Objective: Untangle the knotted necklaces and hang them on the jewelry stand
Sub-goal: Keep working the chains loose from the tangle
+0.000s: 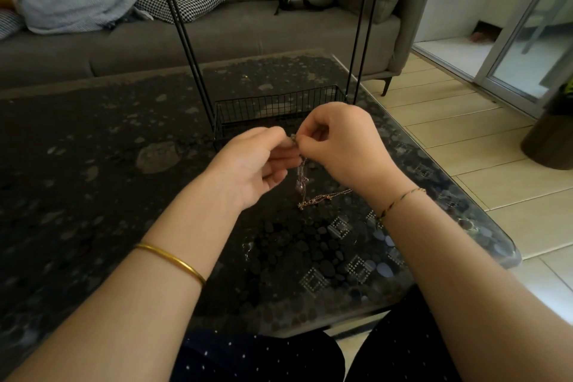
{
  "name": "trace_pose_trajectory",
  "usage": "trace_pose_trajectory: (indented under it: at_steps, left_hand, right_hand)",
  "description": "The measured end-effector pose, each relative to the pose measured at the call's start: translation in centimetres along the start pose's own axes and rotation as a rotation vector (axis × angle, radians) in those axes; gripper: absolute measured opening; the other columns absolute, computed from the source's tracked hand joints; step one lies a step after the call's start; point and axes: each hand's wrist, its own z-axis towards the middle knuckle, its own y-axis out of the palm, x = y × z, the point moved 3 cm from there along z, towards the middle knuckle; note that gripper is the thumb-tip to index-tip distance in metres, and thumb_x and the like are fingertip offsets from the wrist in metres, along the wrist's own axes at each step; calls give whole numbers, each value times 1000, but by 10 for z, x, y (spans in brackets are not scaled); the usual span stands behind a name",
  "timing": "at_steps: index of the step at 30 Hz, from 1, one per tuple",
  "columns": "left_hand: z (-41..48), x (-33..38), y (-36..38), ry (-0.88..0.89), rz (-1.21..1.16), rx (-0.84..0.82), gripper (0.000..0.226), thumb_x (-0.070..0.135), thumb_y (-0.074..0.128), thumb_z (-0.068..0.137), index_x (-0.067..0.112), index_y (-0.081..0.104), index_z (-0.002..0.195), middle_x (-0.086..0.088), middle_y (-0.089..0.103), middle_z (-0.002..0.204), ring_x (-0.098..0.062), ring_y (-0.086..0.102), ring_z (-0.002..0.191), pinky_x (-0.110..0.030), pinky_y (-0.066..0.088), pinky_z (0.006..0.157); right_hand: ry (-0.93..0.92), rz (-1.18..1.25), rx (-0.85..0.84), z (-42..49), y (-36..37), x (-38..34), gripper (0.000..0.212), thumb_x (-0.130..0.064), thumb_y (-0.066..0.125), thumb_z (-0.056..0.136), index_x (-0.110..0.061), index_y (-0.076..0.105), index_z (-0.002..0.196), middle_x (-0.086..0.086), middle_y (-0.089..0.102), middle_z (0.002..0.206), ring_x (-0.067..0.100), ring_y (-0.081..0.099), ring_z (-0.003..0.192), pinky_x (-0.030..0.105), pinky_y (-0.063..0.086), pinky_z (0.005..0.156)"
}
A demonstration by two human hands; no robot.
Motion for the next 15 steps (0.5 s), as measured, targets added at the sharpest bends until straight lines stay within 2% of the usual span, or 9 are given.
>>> trace_pose_trajectory:
  at_steps: [4, 9, 12, 15]
  left_hand:
    - [2, 0, -3, 154, 307, 30, 6, 13, 64, 85, 16, 69, 83, 1, 73, 79, -11, 70, 81, -28, 51, 75]
    - [-1, 6, -2, 307, 462, 121, 9, 11, 63, 84, 18, 68, 78, -1, 72, 81, -12, 68, 83, -27, 49, 72]
    - [-2, 7, -1, 353, 486, 155, 10, 11, 62, 81, 16, 65, 73, -2, 70, 79, -15, 67, 84, -31, 51, 75]
    - [0, 6, 0, 299, 371, 154, 15, 10, 61, 81, 17, 60, 68, 1, 67, 69, -14, 65, 78, -28, 47, 70]
  right_hand:
    - [-41, -106, -37, 1, 2, 3, 5, -19, 63, 81, -17, 65, 76, -4, 57, 85, 13, 55, 77, 33, 51, 73]
    - [-102, -156, -46, 0, 1, -1, 6, -19, 63, 80, -14, 66, 78, -2, 56, 85, 15, 55, 79, 36, 51, 73]
    - [-113, -129, -21, -1, 2, -2, 6, -19, 65, 77, -13, 65, 77, -3, 54, 83, 15, 54, 77, 36, 51, 71]
    - [-78, -72, -3, 0, 2, -3, 4, -16, 65, 75, -12, 65, 76, -3, 54, 83, 13, 53, 74, 33, 50, 69]
